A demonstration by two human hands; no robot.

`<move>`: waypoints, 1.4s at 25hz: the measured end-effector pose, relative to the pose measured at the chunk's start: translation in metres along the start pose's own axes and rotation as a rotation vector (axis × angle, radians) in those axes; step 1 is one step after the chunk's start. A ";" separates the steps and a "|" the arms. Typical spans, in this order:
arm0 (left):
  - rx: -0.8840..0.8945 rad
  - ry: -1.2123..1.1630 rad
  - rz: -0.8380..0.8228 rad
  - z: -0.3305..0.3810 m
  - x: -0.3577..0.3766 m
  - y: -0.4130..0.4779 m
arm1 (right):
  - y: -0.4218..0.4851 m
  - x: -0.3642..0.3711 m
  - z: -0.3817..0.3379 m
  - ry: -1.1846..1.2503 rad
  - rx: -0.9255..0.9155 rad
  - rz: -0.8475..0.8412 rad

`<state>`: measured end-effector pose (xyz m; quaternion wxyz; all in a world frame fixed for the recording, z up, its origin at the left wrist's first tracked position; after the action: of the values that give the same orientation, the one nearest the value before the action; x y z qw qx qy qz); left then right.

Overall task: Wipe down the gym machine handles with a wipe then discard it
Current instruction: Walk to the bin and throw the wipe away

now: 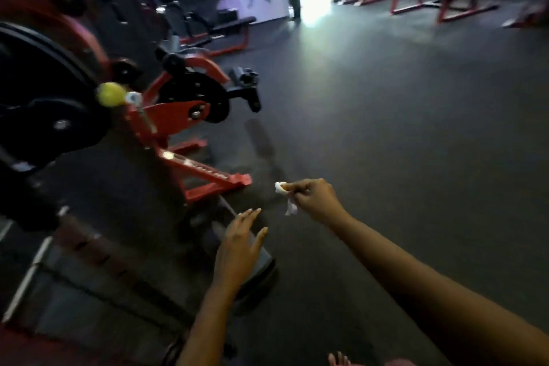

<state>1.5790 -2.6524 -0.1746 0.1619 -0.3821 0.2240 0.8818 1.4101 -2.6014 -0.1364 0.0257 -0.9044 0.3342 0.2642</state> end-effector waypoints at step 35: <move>1.532 -0.007 -0.930 0.939 0.701 0.064 | 0.017 -0.877 0.423 -0.513 0.899 1.330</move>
<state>0.5262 -2.1393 -0.1100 0.7143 -0.2184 0.5733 0.3368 0.6461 -2.0017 -0.0630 0.2975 -0.3345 0.8546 0.2631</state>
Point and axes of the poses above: each hand's wrist, its own y-axis towards the middle knuckle, its own x-axis out of the palm, z = x × y, the point moved 9 cm from there along y, towards the middle knuckle, and after that the axes turned 11 degrees about z, right-handed, at the moved point
